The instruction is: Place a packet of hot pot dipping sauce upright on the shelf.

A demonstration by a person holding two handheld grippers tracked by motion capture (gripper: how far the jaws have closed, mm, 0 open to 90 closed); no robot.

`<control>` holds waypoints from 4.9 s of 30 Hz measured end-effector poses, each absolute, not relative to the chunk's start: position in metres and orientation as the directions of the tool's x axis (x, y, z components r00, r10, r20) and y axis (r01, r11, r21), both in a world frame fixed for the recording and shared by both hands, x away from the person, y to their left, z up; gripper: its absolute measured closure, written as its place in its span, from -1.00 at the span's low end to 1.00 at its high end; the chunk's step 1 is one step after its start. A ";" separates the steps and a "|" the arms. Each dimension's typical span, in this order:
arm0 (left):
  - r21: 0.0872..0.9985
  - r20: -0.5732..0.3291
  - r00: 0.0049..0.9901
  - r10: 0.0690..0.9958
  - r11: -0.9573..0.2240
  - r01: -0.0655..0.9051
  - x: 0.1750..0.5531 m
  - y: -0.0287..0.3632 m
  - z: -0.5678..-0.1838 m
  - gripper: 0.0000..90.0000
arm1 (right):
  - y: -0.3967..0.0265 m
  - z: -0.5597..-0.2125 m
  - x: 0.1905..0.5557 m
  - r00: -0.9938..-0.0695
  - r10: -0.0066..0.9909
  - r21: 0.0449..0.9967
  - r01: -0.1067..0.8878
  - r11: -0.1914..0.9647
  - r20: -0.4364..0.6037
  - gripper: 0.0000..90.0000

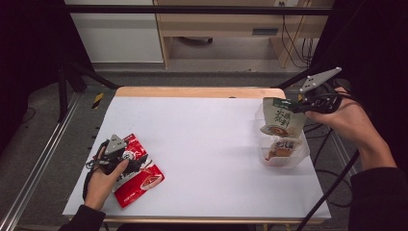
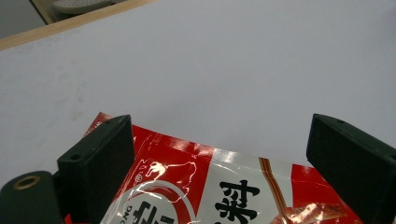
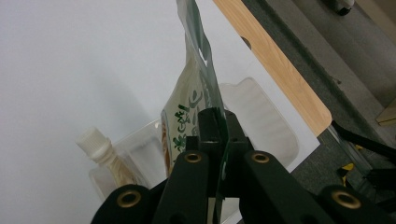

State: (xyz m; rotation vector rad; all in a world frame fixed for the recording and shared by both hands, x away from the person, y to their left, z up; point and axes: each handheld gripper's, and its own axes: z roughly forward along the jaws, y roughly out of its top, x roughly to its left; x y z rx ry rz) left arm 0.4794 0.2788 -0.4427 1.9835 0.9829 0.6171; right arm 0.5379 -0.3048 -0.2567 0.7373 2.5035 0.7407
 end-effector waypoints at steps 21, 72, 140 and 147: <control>0.830 0.073 0.575 0.815 -0.370 0.418 0.479 0.277 -0.444 -0.83 | -0.331 -0.273 0.520 -0.767 0.613 0.653 0.368 0.662 -0.189 1.00; 0.825 0.073 0.582 0.810 -0.376 0.421 0.478 0.274 -0.445 -0.83 | -0.308 -0.317 0.545 -0.801 0.575 0.588 0.387 0.711 -0.168 0.98; 0.824 0.059 0.502 0.863 -0.325 0.463 0.467 0.325 -0.435 -0.84 | -0.105 -0.420 0.438 -0.743 0.657 0.798 0.316 0.513 -0.128 -0.73; 0.817 0.049 0.488 0.871 -0.316 0.483 0.467 0.342 -0.426 -0.83 | -0.108 -0.435 0.439 -0.717 0.687 0.793 0.348 0.500 -0.118 -0.66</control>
